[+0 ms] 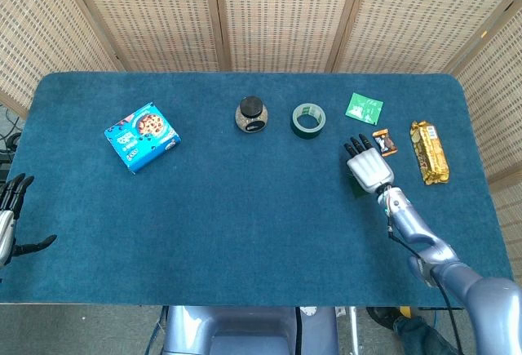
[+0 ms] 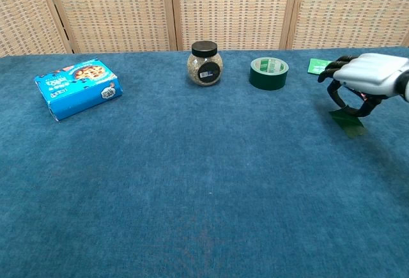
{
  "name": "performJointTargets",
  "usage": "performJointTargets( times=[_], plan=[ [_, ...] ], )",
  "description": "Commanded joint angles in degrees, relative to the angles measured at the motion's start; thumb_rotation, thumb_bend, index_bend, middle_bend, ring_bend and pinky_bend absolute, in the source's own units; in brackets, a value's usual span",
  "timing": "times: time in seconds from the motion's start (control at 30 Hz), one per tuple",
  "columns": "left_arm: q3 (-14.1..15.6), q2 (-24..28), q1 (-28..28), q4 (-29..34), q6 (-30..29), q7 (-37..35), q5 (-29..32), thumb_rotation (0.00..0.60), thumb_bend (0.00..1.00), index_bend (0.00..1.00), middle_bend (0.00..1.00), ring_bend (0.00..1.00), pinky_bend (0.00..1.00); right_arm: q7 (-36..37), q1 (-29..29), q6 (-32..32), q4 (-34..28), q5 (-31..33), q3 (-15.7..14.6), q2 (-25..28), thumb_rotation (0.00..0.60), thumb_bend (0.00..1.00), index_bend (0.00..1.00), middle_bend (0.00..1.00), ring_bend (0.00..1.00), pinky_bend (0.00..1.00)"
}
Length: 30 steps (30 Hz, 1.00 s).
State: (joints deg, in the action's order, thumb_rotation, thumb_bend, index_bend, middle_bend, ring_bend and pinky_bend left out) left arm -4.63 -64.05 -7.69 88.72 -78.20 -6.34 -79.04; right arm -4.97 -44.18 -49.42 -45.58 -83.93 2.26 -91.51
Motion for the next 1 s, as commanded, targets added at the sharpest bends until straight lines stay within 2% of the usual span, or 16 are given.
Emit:
performJointTargets(
  times=[0.03, 0.2, 0.33, 0.43, 0.53, 0.57, 0.6, 0.73, 0.9, 1.0],
  plan=[
    [0.28, 0.24, 0.24, 0.23, -0.57, -0.47, -0.74, 0.6, 0.0, 0.0, 0.0, 0.0, 0.0, -1.05, 6.82, -14.04, -13.95, -5.96, -3.4, 10.29, 0.6, 0.49, 0.7, 0.15, 0.0, 0.0],
    [0.8, 0.65, 0.84, 0.63, -2.03, -1.26, -2.32, 0.6, 0.0, 0.0, 0.0, 0.0, 0.0, -2.48, 14.16, -28.42, -24.14, -13.24, -8.03, 18.61, 0.6, 0.49, 0.7, 0.16, 0.0, 0.0],
    [1.2, 0.88, 1.39, 0.78, -3.19, -1.9, -3.37, 0.6, 0.0, 0.0, 0.0, 0.0, 0.0, -4.12, 19.78, -39.02, -26.37, -18.57, -10.77, 21.89, 0.6, 0.49, 0.7, 0.17, 0.0, 0.0],
    [1.48, 0.98, 1.79, 0.78, -3.91, -2.35, -3.99, 0.6, 0.0, 0.0, 0.0, 0.0, 0.0, -4.12, 22.59, -44.59, -25.92, -20.42, -11.01, 22.47, 0.6, 0.49, 0.7, 0.18, 0.0, 0.0],
    [1.9, 1.16, 2.21, 0.7, -4.76, -3.14, -5.02, 0.6, 0.0, 0.0, 0.0, 0.0, 0.0, -1.42, 24.68, -47.67, -24.99, -18.99, -9.62, 22.26, 0.6, 0.48, 0.69, 0.17, 0.0, 0.0],
    [2.0, 1.24, 2.32, 0.64, -5.04, -3.42, -5.32, 0.6, 0.0, 0.0, 0.0, 0.0, 0.0, -0.23, 25.14, -48.4, -24.88, -18.43, -9.05, 22.19, 0.6, 0.47, 0.67, 0.17, 0.0, 0.0],
    [2.08, 1.34, 2.47, 0.62, -5.41, -3.73, -5.66, 0.6, 0.0, 0.0, 0.0, 0.0, 0.0, 0.71, 25.57, -49.01, -24.81, -17.91, -8.52, 22.17, 0.6, 0.43, 0.6, 0.15, 0.0, 0.0],
    [2.23, 1.71, 2.98, 0.57, -6.63, -4.86, -6.49, 0.6, 0.0, 0.0, 0.0, 0.0, 0.0, 3.62, 27.4, -50.67, -26.92, -15.87, -7.24, 23.24, 0.6, 0.19, 0.27, 0.04, 0.0, 0.0],
    [2.45, 2.28, 3.7, 0.43, -8.32, -6.57, -7.63, 0.6, 0.0, 0.0, 0.0, 0.0, 0.0, 5.15, 29.46, -51.55, -35.4, -14.2, -6.28, 26.68, 0.6, 0.03, 0.16, 0.0, 0.0, 0.0],
    [2.6, 2.52, 4.19, 0.38, -9.45, -7.28, -8.31, 0.6, 0.0, 0.0, 0.0, 0.0, 0.0, 4.85, 30.66, -51.69, -40.13, -13.22, -5.94, 28.34, 0.6, 0.0, 0.14, 0.0, 0.0, 0.0]
  ],
)
